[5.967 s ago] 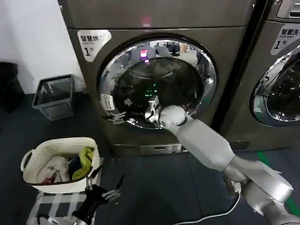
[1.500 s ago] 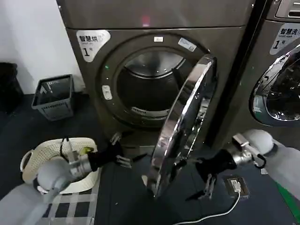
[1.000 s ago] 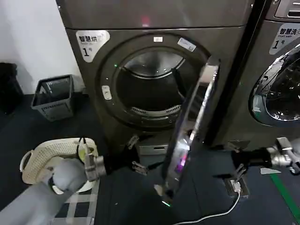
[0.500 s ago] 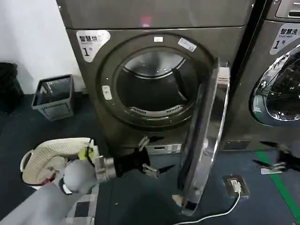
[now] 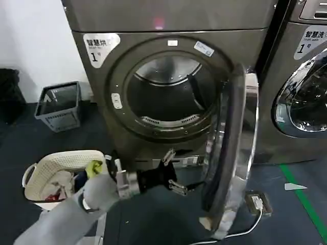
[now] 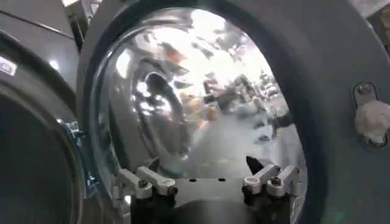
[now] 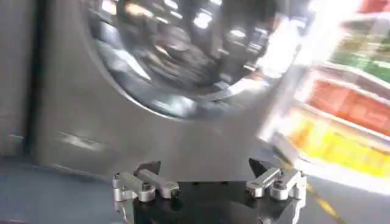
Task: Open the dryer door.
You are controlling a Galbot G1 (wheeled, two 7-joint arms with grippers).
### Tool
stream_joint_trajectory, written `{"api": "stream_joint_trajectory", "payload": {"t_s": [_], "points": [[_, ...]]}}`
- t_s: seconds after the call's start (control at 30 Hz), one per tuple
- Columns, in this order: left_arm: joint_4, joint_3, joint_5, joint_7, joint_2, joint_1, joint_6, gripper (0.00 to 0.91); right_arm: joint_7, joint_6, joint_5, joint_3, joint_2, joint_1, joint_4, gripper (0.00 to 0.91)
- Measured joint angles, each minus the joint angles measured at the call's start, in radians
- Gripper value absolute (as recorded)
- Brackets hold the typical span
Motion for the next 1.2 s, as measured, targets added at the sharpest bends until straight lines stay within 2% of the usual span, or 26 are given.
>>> {"api": "stream_joint_trajectory", "payload": {"t_s": [0.3, 0.83, 1.2], "points": [[0.067, 0.048, 0.039, -0.034, -0.076, -0.047, 0.012, 0.907, -0.017, -0.008, 0.000, 0.038, 0.057, -0.036, 0.049, 0.907], [0.219, 0.116, 0.070, -0.056, -0.258, -0.143, 0.012, 0.907, -0.020, -0.006, -0.001, 0.053, 0.105, -0.061, 0.068, 0.907], [0.360, 0.138, 0.147, -0.113, -0.401, -0.198, -0.043, 0.907, -0.029, -0.006, 0.016, 0.055, 0.121, -0.064, 0.084, 0.907]]}}
